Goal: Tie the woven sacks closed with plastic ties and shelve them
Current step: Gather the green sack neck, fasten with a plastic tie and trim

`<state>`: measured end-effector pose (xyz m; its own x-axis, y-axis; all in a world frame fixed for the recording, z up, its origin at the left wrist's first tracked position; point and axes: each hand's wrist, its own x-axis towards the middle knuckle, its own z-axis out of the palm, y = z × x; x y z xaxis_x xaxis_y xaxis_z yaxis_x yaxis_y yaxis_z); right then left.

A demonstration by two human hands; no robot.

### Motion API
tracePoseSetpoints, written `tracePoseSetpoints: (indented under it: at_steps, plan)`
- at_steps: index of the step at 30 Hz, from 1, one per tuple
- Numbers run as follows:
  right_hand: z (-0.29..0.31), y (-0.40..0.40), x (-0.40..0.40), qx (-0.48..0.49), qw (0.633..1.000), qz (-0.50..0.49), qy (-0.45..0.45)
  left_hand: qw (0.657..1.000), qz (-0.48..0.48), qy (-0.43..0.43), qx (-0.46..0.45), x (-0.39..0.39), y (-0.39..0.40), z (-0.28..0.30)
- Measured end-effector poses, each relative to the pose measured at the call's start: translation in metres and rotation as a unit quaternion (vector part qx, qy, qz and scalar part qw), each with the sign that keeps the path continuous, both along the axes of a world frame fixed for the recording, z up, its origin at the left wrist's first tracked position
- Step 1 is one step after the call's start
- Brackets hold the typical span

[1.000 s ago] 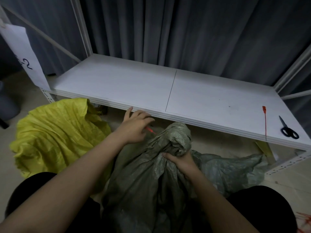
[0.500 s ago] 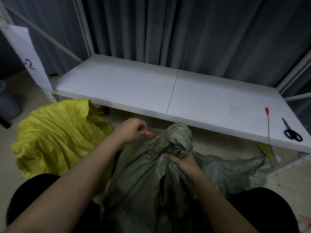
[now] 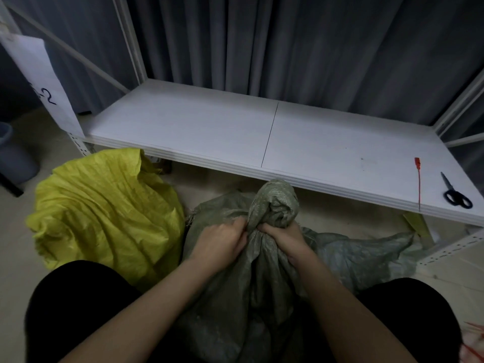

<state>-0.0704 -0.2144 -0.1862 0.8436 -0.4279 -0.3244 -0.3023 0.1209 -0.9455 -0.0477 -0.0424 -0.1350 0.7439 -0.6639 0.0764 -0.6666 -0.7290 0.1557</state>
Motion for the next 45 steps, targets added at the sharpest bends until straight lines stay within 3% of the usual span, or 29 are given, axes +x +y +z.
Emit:
tracePoseSetpoints:
  at_steps: [3, 10, 18, 24, 28, 30, 36, 41, 43, 45]
  plan:
    - [-0.003, 0.002, 0.002, -0.008, 1.0, -0.011, 0.001, 0.998, 0.001, 0.036, -0.059, -0.013, -0.01, -0.011]
    - [-0.015, 0.001, 0.006, -0.151, 0.988, -0.038, 0.021, 0.977, 0.06, 0.092, -0.184, -0.019, -0.023, -0.022]
    - [-0.009, -0.002, 0.009, -0.22, 0.972, -0.005, 0.078, 0.963, 0.082, 0.125, -0.223, -0.017, -0.032, -0.027]
    - [0.022, -0.014, -0.008, -0.087, 0.994, 0.061, 0.012, 0.953, 0.118, 0.148, -0.235, -0.009, -0.033, -0.033]
    - [0.034, -0.021, -0.015, 0.103, 0.994, 0.013, -0.036, 0.941, 0.144, 0.166, -0.256, -0.008, -0.039, -0.029]
    - [0.032, -0.022, -0.018, 0.125, 0.991, -0.009, -0.042, 0.93, 0.159, 0.189, -0.272, -0.008, -0.042, -0.027]
    - [0.018, -0.014, -0.028, -0.017, 0.996, 0.048, -0.079, 0.901, 0.209, 0.215, -0.313, -0.006, -0.045, -0.027]
    - [0.012, -0.012, -0.024, -0.113, 0.987, 0.029, -0.113, 0.879, 0.234, 0.238, -0.34, -0.004, -0.048, -0.029]
    - [0.018, -0.012, -0.026, -0.189, 0.971, 0.045, -0.138, 0.865, 0.237, 0.251, -0.363, -0.003, -0.047, -0.028]
    - [0.021, -0.014, -0.027, -0.326, 0.926, 0.068, -0.177, 0.857, 0.24, 0.259, -0.375, -0.003, -0.046, -0.027]
